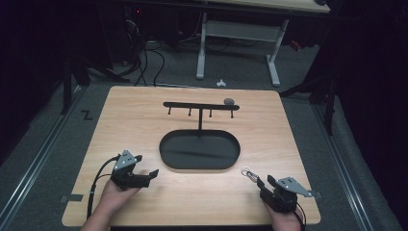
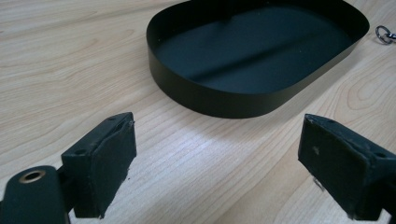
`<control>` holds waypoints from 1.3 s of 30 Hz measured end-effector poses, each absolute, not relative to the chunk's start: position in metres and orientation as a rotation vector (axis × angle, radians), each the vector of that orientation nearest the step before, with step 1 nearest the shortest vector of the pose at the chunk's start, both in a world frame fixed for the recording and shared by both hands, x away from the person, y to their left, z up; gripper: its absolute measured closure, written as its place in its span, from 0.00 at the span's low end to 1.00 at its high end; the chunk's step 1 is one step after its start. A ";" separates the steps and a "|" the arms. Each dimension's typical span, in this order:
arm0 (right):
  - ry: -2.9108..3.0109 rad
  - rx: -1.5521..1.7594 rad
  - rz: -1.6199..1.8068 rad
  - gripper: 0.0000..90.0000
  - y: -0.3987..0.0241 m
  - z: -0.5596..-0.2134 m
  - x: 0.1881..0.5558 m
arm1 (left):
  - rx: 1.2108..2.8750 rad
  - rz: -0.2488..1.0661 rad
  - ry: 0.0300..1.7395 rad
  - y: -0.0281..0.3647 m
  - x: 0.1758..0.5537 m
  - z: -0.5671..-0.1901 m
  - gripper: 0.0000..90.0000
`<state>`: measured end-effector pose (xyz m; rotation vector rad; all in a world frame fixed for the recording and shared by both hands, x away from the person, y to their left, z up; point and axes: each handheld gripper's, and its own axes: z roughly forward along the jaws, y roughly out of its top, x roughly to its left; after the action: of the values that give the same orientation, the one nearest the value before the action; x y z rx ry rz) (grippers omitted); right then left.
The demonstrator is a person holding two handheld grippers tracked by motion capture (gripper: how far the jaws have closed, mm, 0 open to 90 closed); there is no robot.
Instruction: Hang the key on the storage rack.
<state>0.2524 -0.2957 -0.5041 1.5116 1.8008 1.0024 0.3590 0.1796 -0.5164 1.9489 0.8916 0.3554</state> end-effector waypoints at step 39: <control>1.953 1.428 1.012 0.60 -0.271 -0.509 0.259 | 1.987 0.337 0.845 0.174 0.357 -0.520 0.14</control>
<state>0.2594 -0.2707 -0.5087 1.4282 1.9530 1.0122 0.3568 0.1744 -0.5200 1.9870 0.8450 0.3367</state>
